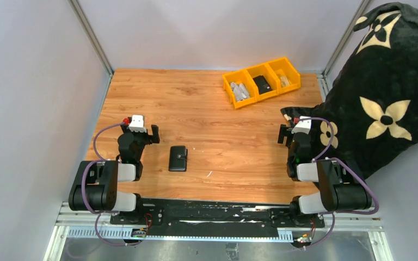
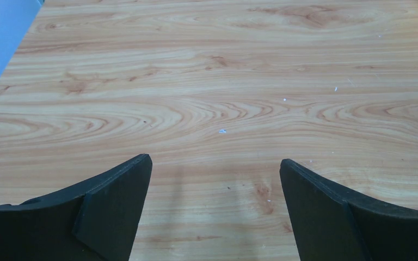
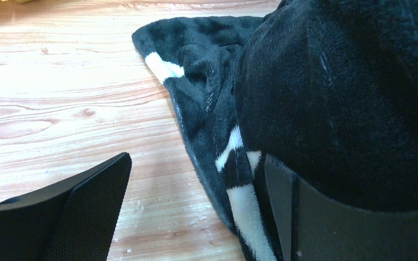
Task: Take the credit cards out of the card holder
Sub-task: Move the storage box to the center of the board.
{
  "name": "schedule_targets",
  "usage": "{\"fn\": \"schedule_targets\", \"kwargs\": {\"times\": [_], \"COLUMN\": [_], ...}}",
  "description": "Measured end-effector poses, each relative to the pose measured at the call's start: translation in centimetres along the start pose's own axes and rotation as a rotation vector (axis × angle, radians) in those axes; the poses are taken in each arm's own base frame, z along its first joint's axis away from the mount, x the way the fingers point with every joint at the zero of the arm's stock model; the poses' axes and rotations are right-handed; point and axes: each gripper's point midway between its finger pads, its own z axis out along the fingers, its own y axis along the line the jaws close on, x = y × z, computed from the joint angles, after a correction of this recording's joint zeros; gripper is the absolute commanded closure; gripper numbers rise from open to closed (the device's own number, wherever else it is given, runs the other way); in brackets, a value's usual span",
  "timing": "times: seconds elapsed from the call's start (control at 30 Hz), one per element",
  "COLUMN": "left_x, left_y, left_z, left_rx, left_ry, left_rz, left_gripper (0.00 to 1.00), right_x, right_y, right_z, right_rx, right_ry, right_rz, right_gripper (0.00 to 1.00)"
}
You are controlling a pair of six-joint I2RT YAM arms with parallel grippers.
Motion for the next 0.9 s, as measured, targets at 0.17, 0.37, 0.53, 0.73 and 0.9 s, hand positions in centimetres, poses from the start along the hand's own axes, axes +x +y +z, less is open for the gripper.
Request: {"fn": "schedule_targets", "kwargs": {"times": [0.17,0.37,0.53,0.73,0.9], "left_x": [0.0,0.0,0.0,-4.1,-10.6], "left_y": [0.0,0.0,0.0,1.2,2.7], "left_z": [0.0,0.0,0.0,-0.5,1.3], "left_rx": [0.0,0.0,0.0,-0.031,-0.03], "left_ry": [0.0,0.001,0.0,-0.02,0.046], "left_rz": [0.0,0.0,0.0,-0.006,-0.015], "left_gripper": [0.0,0.0,0.0,0.0,0.0], "right_x": [0.0,0.0,-0.1,-5.1,-10.8], "right_y": [0.0,0.0,-0.1,1.3,1.5], "right_z": [0.0,0.0,0.0,0.3,0.4], "right_rx": [0.0,0.0,0.005,0.047,0.08], "right_ry": [0.0,0.0,-0.001,0.024,-0.036], "right_rz": [0.0,0.0,-0.003,-0.04,0.101], "right_gripper": [0.04,0.04,0.04,0.04,0.04]}}
